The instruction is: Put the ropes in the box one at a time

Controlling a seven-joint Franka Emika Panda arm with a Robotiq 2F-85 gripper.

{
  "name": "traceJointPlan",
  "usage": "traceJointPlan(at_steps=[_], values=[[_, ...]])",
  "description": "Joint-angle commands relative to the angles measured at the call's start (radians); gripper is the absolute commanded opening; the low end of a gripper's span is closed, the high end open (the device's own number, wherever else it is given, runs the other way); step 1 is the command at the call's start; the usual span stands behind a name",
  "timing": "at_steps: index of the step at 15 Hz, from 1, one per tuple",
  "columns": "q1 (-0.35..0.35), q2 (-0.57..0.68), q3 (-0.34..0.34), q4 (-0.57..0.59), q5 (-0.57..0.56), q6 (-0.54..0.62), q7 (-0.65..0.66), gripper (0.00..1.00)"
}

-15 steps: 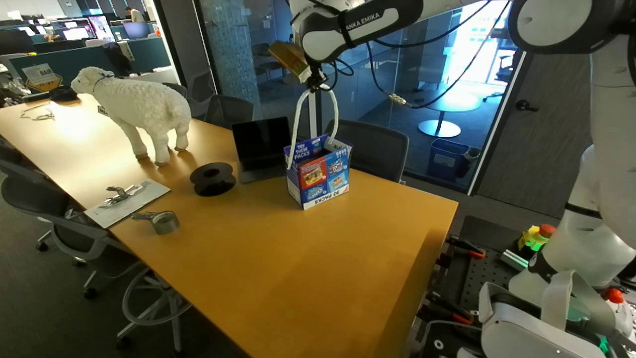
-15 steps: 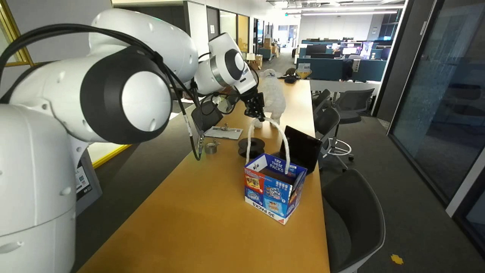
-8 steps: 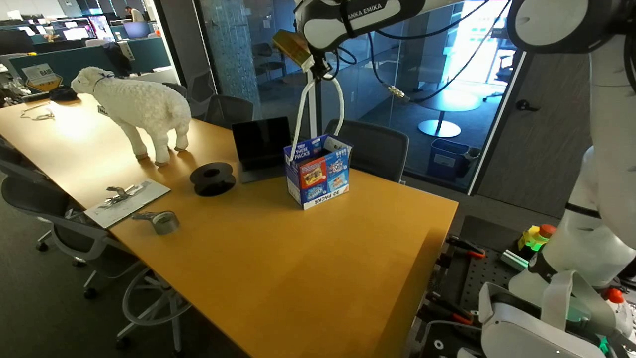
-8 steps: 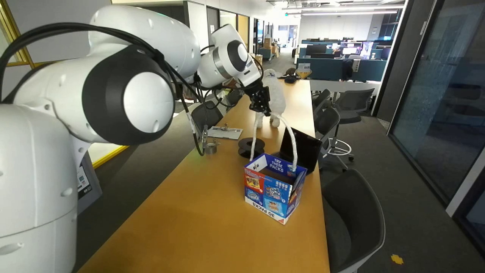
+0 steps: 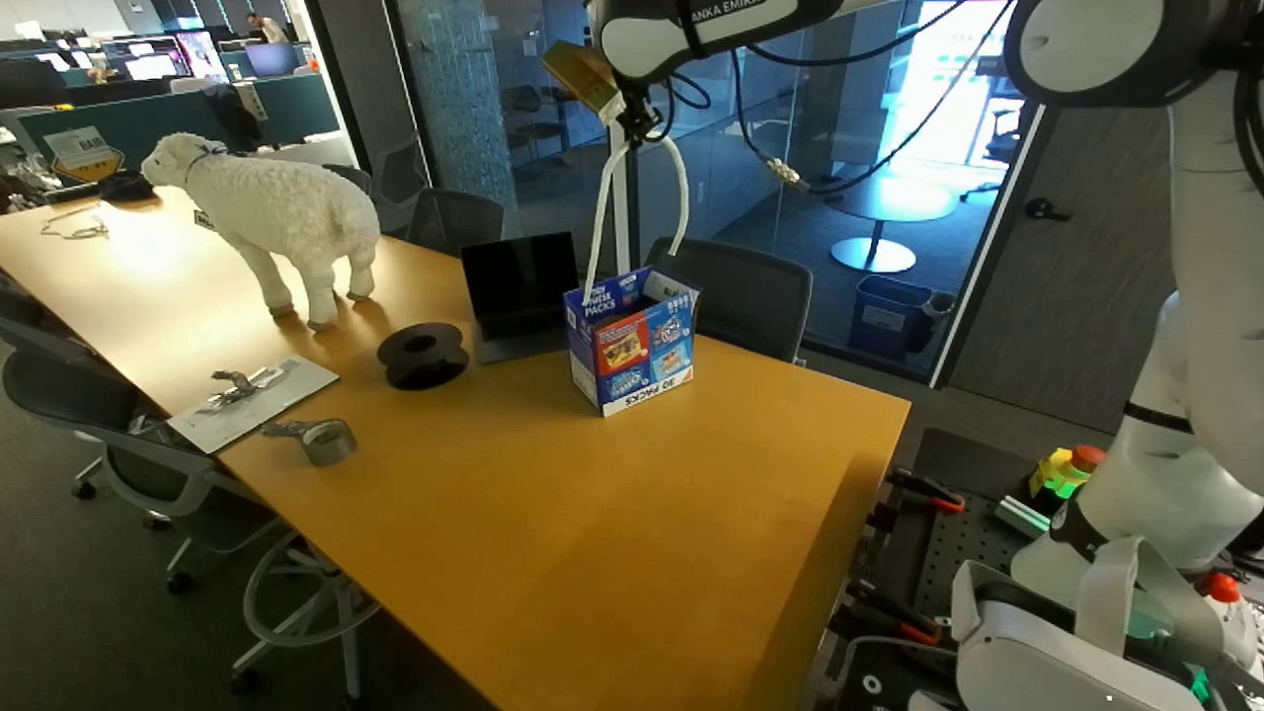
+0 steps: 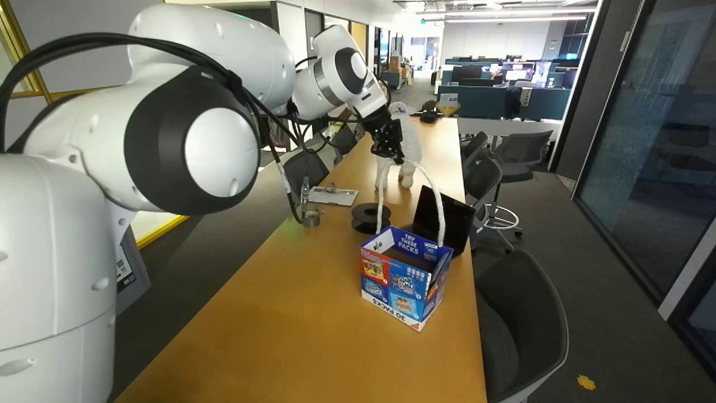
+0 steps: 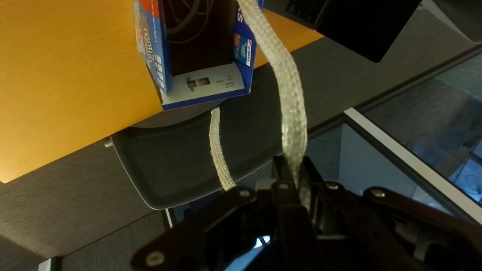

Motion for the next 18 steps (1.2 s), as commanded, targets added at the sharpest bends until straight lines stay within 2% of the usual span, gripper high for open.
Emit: traceJointPlan(at_steps=[1,8,18], values=[[-0.018,0.046,0.034,0.080,-0.015,-0.043,0.001,0.06],[-0.003,0.115,0.038,0.141,-0.039,-0.101,0.001,0.06],[0.010,0.116,0.010,0.185,-0.089,-0.138,-0.007,0.06]])
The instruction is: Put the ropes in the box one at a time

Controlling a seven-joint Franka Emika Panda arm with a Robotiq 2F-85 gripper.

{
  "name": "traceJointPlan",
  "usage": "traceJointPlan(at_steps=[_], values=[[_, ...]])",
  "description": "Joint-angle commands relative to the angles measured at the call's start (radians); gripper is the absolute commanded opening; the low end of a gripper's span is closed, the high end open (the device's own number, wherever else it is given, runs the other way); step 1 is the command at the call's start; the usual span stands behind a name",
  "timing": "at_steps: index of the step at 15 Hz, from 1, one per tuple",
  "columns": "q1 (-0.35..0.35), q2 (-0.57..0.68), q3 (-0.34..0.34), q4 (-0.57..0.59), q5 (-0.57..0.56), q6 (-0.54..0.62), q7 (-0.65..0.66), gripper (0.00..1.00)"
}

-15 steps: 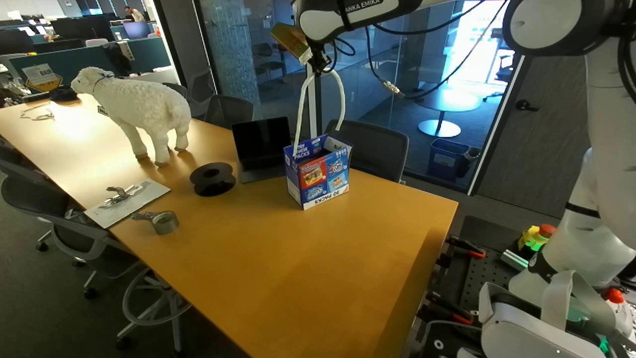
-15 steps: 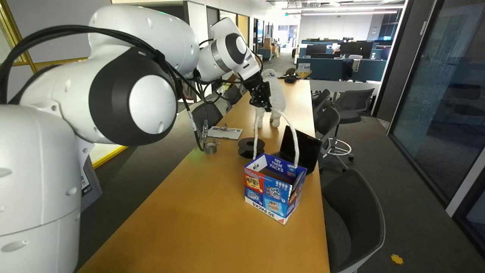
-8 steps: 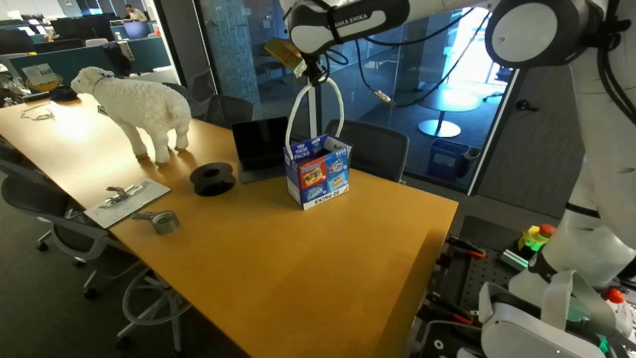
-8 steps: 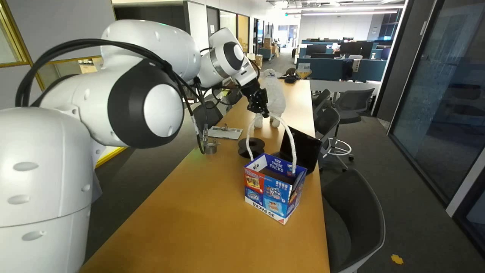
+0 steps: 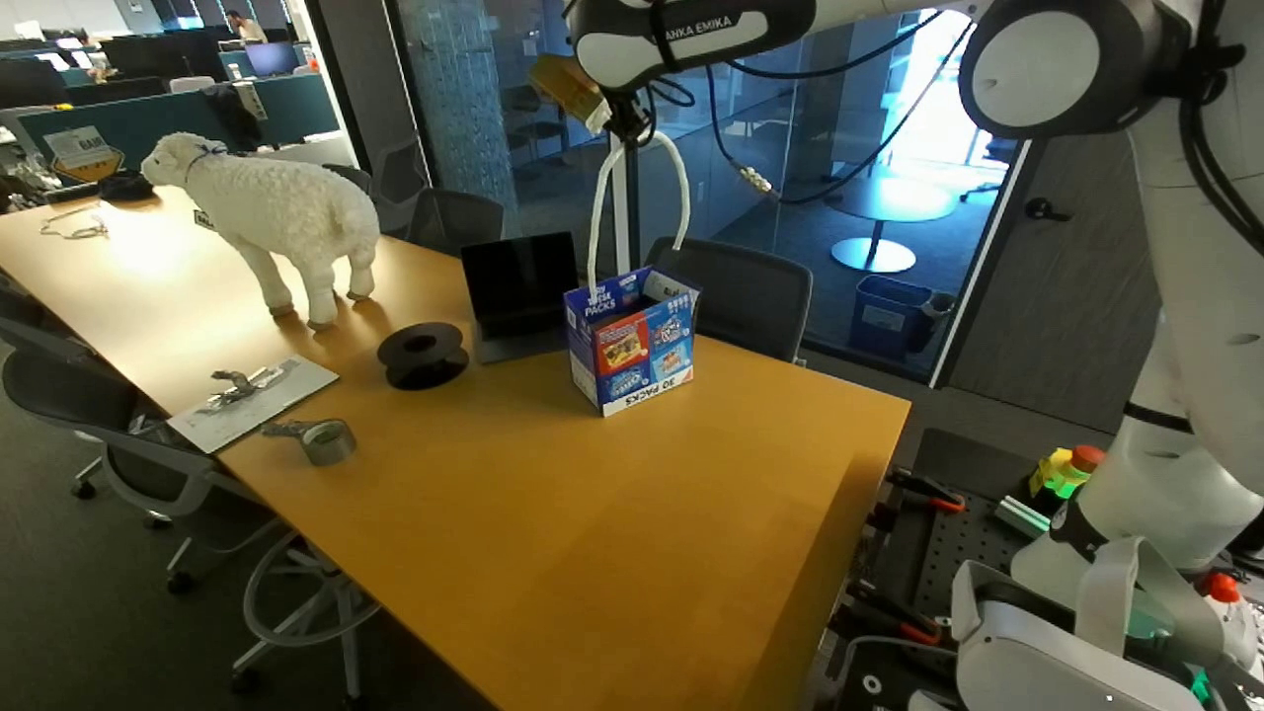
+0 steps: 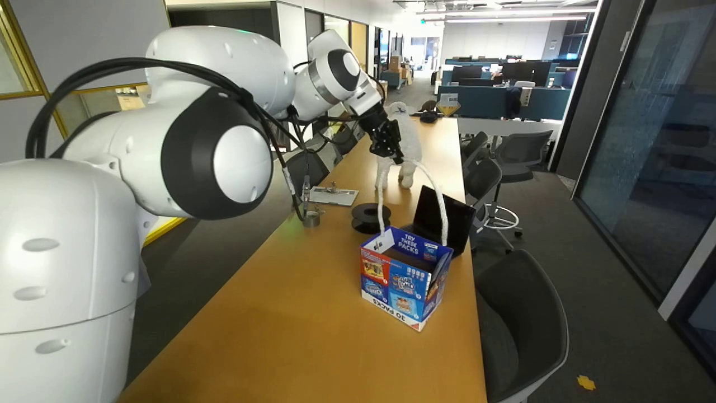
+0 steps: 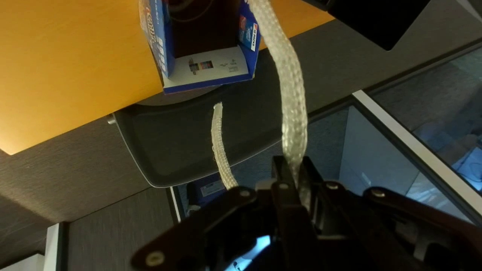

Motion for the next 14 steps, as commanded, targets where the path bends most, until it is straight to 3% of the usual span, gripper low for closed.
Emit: traceJointPlan(at_steps=[1,14], values=[[0.004,0.018,-0.002,0.025,-0.019,-0.001,-0.011,0.06],[-0.011,0.117,0.050,0.006,0.020,0.048,-0.042,0.05]])
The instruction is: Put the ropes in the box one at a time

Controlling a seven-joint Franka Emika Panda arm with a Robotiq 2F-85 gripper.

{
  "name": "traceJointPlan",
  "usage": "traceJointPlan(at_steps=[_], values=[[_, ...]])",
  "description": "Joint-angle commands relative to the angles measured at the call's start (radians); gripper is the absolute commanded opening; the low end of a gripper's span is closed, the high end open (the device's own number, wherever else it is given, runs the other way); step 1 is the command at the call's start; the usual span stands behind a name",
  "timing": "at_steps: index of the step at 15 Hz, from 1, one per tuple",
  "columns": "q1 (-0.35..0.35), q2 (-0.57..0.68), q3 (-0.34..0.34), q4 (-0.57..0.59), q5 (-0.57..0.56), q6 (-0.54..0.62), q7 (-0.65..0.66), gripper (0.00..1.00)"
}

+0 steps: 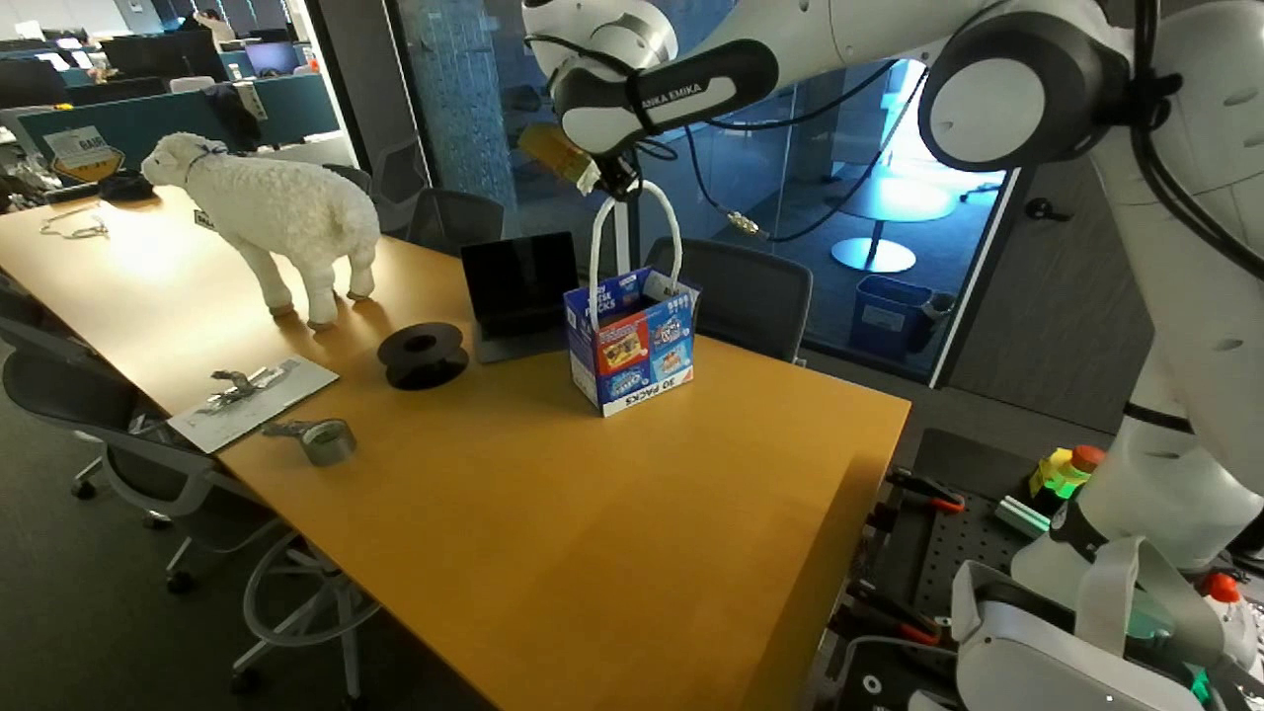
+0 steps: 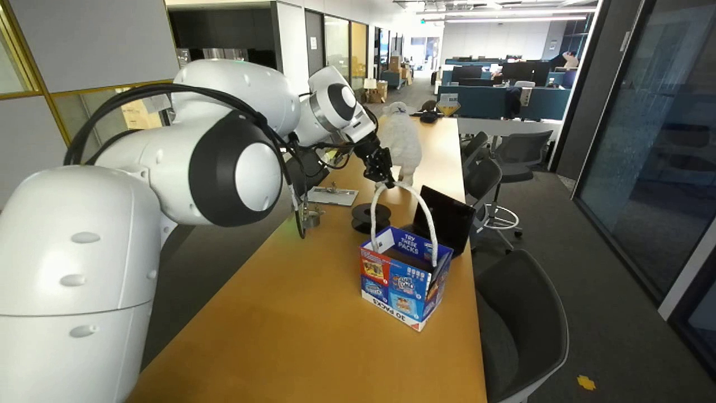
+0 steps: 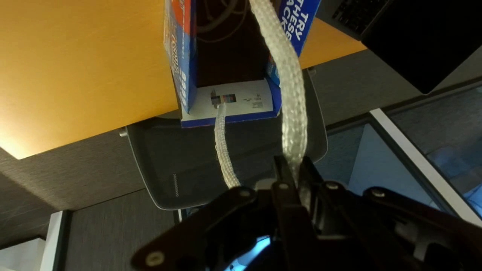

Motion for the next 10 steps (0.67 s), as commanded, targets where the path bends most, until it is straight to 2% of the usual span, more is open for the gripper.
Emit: traceJointPlan(at_steps=[1,4,5,6,8,10], values=[[-0.013,0.018,0.024,0.012,0.026,0.035,-0.036,0.05],[-0.016,0.033,0.031,0.012,0.047,0.035,-0.050,0.05],[-0.019,0.038,0.036,0.017,0.062,0.027,-0.056,0.10],[-0.023,0.041,0.039,0.017,0.075,0.024,-0.070,0.36],[-0.023,0.042,0.041,0.013,0.093,0.020,-0.087,0.43],[-0.021,0.037,0.041,0.006,0.102,0.012,-0.110,0.59]])
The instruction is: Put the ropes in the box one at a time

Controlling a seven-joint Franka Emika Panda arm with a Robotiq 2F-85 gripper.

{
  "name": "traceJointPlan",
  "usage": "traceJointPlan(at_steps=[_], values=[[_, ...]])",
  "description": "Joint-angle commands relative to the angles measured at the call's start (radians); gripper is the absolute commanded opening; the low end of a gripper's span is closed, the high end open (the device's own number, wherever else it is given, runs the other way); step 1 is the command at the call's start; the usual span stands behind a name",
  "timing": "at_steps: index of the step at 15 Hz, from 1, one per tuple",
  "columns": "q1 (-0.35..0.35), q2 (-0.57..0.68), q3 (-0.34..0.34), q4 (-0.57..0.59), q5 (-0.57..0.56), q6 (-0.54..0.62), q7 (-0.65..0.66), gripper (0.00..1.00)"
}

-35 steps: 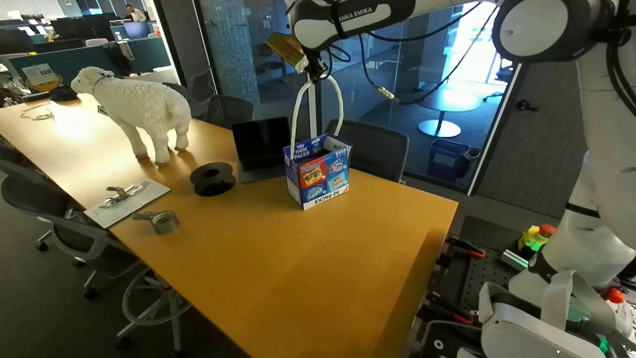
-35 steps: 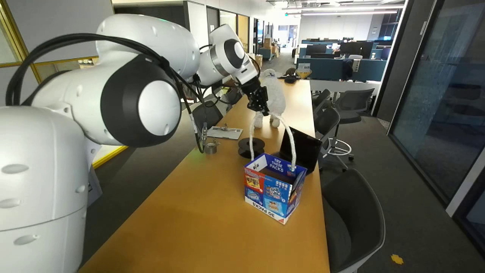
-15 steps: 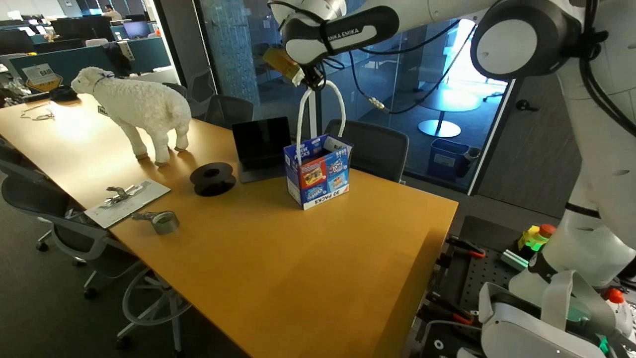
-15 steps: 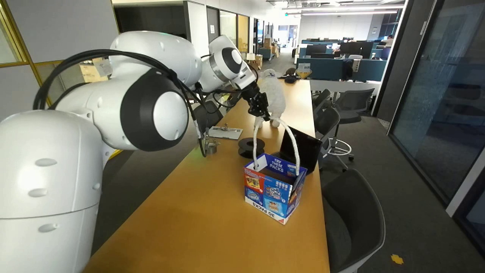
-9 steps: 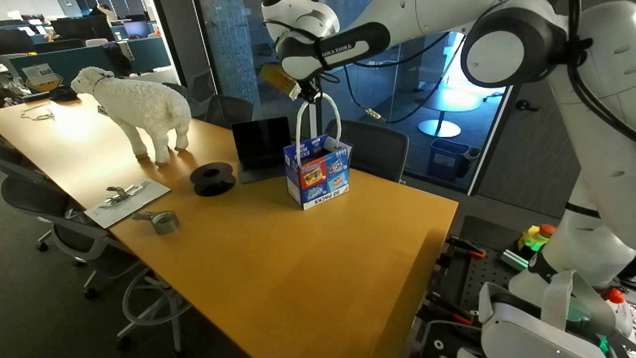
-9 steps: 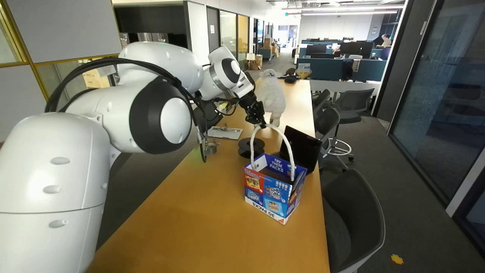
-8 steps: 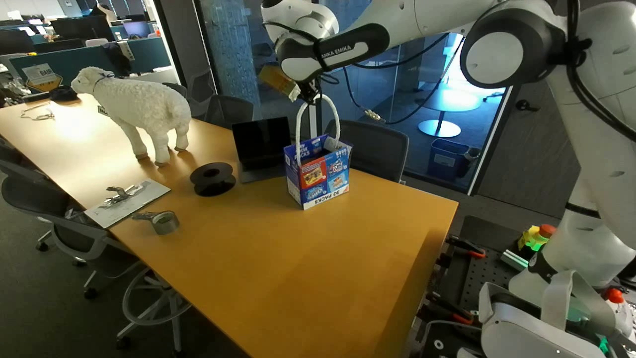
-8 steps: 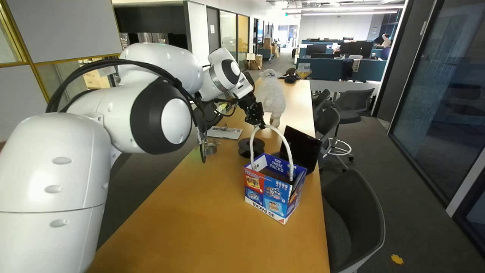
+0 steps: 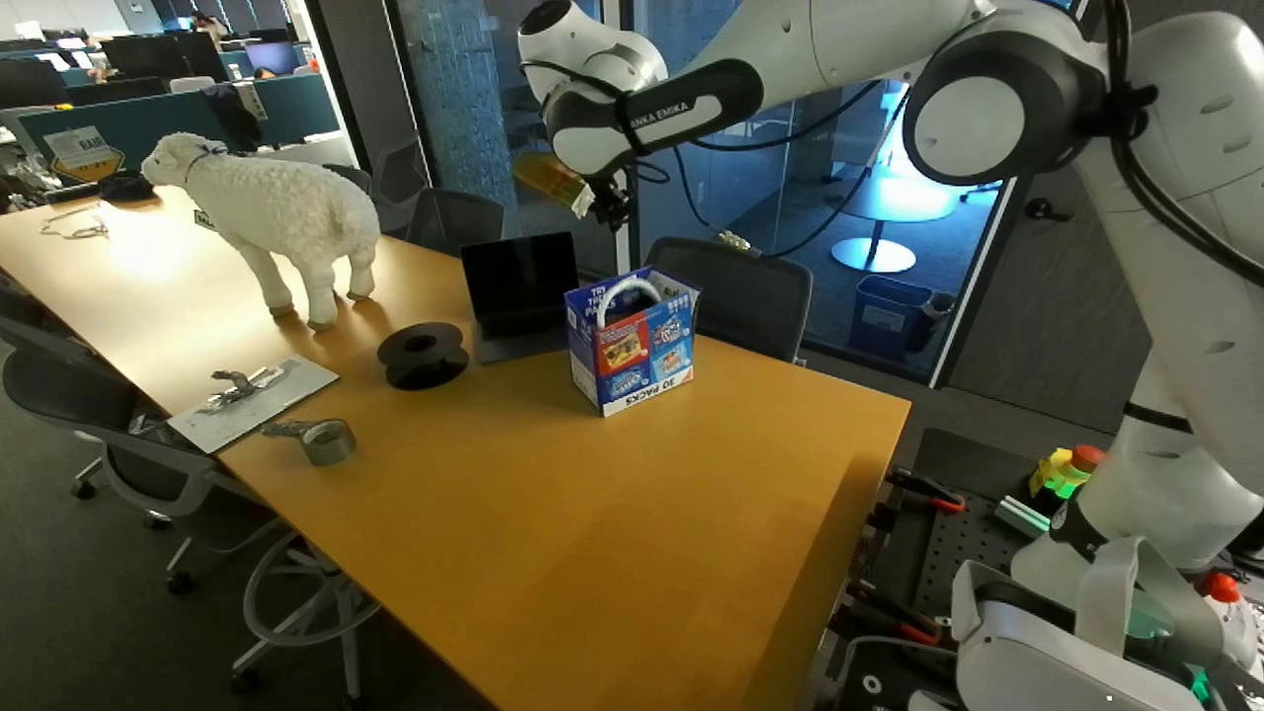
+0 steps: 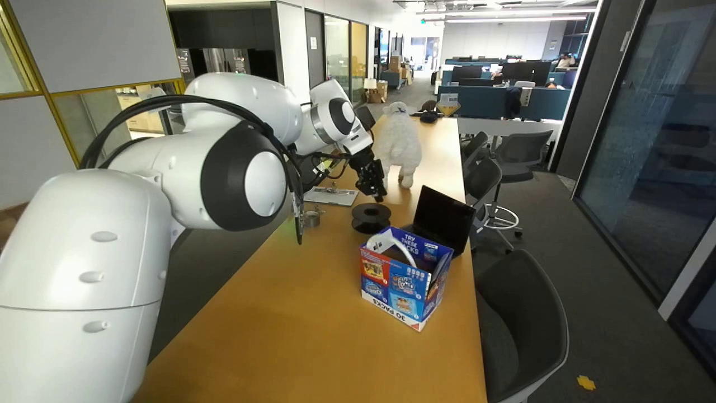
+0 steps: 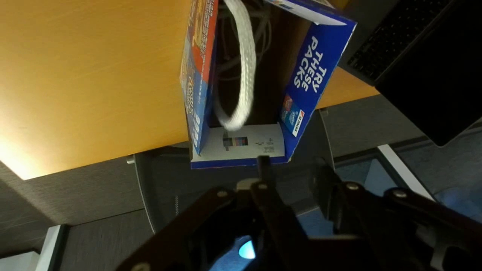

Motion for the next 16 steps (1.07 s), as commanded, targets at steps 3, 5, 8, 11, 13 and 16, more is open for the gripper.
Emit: traceJointPlan(at_steps=[3,5,8,11,13,16], values=[[-0.010,-0.030,0.037,-0.029,0.034,-0.027,-0.163,0.81],[-0.005,-0.078,0.058,-0.105,0.052,-0.012,-0.250,0.96],[0.001,-0.206,0.096,-0.276,0.078,0.010,-0.365,1.00],[-0.009,-0.324,0.137,-0.407,0.125,0.008,-0.494,1.00],[-0.010,-0.412,0.160,-0.504,0.161,-0.005,-0.582,1.00],[-0.012,-0.553,0.188,-0.657,0.213,-0.027,-0.720,1.00]])
